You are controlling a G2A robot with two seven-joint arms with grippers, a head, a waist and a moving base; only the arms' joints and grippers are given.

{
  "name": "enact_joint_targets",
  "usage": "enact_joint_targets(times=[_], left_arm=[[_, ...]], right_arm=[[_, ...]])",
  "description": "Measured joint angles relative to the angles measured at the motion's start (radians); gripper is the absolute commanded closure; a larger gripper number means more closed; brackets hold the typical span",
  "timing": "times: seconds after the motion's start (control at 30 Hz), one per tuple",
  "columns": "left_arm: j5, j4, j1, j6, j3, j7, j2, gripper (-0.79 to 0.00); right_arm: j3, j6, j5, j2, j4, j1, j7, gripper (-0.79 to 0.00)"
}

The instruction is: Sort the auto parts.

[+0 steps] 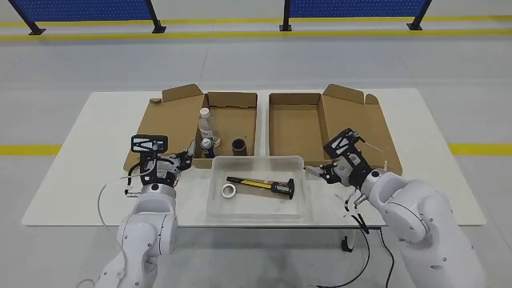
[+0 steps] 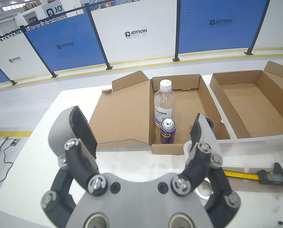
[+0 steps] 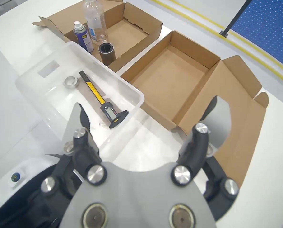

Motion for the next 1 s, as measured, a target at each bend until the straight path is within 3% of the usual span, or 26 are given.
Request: enact_joint_targets(times=[0.17,0.47,0.77,1.0], left_arm=[[0.000,0.000,0.000,0.000,0.000,0.000,0.000,-0.785],[0.000,0.000,0.000,0.000,0.000,0.000,0.000,-0.785],[0.000,0.000,0.000,0.000,0.000,0.000,0.000,-0.785],[0.000,0.000,0.000,0.000,0.000,0.000,0.000,-0.785]], right_arm=[[-0.084,0.117,0.056,-0.014,0.022,0.090,0.109,-0.785],[-0.354,0.363,0.180,-0.072,0.192,0.334,0.335,-0.785],[-0.513,0.360,0.266,-0.118,0.391,0.486,0.411,-0.785],[-0.525,0.350,0.269,-0.121,0.417,0.498,0.429,-0.785]])
